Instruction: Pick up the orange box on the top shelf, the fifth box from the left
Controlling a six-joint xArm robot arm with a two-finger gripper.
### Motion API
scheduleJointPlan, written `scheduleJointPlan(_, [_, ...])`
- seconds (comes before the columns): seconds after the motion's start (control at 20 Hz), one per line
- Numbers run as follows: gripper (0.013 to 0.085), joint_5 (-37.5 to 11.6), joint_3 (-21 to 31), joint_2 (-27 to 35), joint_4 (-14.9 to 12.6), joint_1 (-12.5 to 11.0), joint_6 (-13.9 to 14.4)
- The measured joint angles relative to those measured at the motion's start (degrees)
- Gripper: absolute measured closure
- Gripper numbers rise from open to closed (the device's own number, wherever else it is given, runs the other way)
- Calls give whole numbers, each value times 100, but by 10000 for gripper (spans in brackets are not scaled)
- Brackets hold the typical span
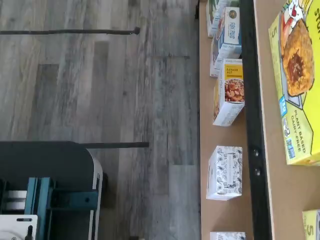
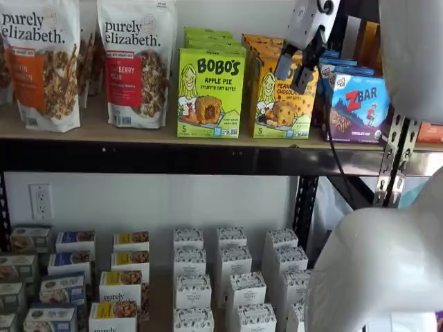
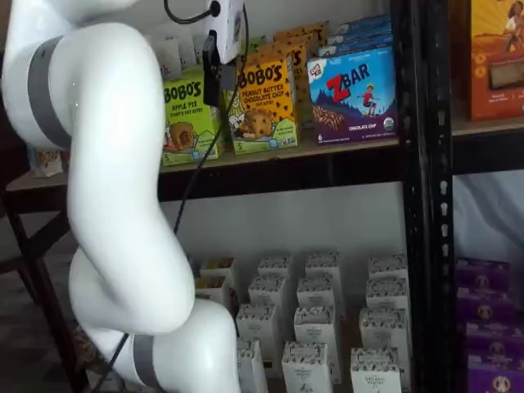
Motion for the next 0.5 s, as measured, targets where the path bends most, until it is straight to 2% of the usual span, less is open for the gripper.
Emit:
scheduleJointPlan(0.1, [130, -147, 115, -127, 96, -25, 1])
scheduleJointPlan(0.3, [130, -119, 105, -222, 152, -24, 47])
scheduleJointPlan(0.5, [130, -503, 307, -423, 369, -91, 38])
